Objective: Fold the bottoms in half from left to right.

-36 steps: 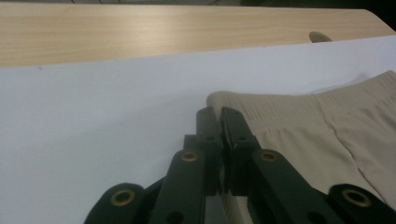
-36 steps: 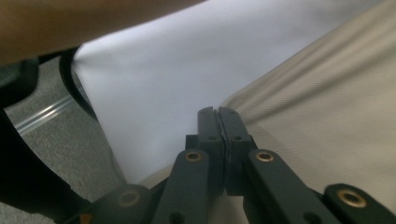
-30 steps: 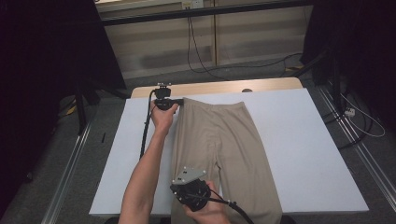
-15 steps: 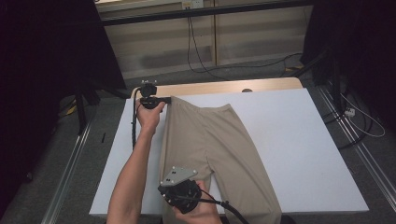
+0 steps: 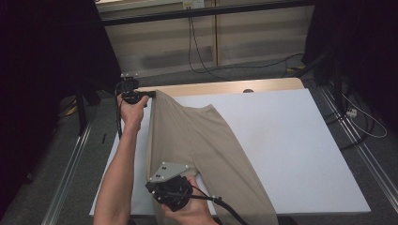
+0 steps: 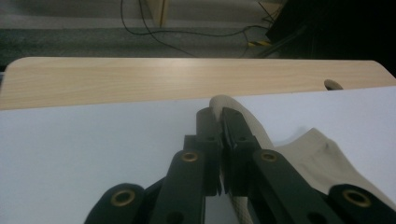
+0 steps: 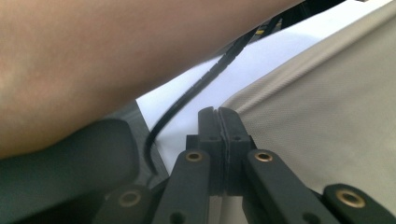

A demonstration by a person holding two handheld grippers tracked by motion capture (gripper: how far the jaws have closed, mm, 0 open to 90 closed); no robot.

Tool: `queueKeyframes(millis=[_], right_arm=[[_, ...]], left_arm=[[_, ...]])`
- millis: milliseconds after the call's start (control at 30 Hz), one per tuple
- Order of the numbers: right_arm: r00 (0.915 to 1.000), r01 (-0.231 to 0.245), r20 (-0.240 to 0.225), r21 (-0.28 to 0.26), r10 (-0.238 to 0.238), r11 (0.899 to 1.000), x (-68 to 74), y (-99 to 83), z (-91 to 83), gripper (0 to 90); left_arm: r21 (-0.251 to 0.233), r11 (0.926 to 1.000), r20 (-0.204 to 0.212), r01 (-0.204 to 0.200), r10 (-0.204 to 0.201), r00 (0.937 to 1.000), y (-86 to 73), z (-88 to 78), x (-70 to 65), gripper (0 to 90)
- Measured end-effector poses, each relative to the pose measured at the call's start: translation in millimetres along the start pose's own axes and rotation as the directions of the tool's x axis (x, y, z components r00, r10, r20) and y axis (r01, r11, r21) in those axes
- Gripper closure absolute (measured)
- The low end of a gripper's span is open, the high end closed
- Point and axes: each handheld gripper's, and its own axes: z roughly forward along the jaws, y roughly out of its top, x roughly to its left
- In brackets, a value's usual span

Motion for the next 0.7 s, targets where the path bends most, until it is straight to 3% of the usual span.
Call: queueKeyframes(millis=[100, 300, 467, 700], right_arm=[[1.0, 0.002, -0.002, -0.019, -0.002, 1.0, -0.5, 2.3, -2.2, 89.6], [0.9995, -0.028, 0.017, -0.002, 0.028, 1.0, -9.9, -11.7, -4.9, 89.6], [0.9976, -0.065, 0.023, -0.007, 0.065, 0.998, -17.3, -22.8, -16.1, 89.6], [0.9907, -0.117, 0.069, -0.014, 0.117, 0.993, -35.3, -37.7, -39.4, 89.7]], left_arm=[[0.006, 0.9999, -0.011, -0.016, 0.016, 0.9998, -0.2, -0.7, 0.4, 87.0], [0.043, 0.999, -0.028, -0.014, 0.016, 0.9995, -12.3, 18.3, -2.2, 86.8], [0.053, 0.9979, -0.016, -0.038, 0.039, 0.9991, -13.8, 25.5, -13.3, 86.7], [0.054, 0.9976, -0.008, -0.043, 0.043, 0.999, -16.3, 36.2, -29.6, 86.6]])
